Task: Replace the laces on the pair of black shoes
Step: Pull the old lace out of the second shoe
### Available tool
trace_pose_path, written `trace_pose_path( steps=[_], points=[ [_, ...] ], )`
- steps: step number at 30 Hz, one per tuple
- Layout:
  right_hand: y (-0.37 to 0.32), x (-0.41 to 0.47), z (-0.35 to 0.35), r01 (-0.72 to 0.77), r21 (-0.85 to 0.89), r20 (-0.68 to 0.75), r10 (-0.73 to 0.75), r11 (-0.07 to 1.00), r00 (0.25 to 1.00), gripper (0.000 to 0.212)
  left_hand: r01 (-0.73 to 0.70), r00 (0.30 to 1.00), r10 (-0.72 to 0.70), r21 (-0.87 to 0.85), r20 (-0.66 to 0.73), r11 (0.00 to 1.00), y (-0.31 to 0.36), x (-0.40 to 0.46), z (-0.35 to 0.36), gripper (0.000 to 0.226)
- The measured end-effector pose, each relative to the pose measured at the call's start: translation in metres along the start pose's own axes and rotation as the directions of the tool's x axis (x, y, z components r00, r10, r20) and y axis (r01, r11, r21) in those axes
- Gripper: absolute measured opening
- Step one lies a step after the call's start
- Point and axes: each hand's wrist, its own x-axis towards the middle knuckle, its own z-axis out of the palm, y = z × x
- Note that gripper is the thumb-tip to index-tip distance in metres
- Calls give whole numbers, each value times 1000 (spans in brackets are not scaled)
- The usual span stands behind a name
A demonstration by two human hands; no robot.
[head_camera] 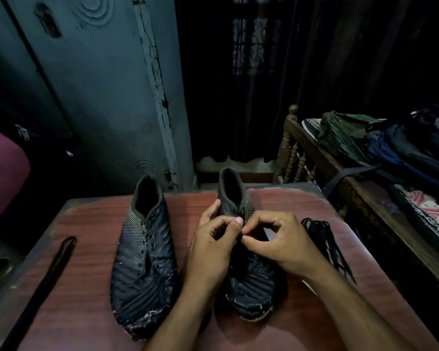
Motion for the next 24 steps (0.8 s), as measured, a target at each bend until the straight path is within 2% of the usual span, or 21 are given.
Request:
trace_pose_path(
  steps=[4,6,9,11,13,18,21,24],
  points=[
    [0,0,0,-12,-29,44,13,1000,999,7,41,999,-41,-104,4,994,0,-1,1,18],
    [1,0,0,-41,60,34,39,997,999,7,39,999,-38,-150,3,988,0,-2,1,21],
    [2,3,3,-140,236,-42,154,962,987,23,-16,1000,19,-166,15,986,-1,-4,2,19],
    [1,5,7,-205,237,-90,231,950,969,33,-52,996,62,-158,58,986,3,-7,2,7],
    [-1,5,11,-243,279,-97,279,929,955,37,-60,990,75,-122,120,991,7,-10,4,16],
    [0,5,11,-272,388,-24,304,881,952,36,-26,983,43,-94,177,995,8,-10,4,23],
    [0,4,5,-270,385,45,275,883,960,31,3,994,12,-134,112,991,6,-8,4,26],
    [-2,2,2,-264,316,171,219,911,961,30,41,998,-36,-126,43,991,6,-6,5,36]
  ],
)
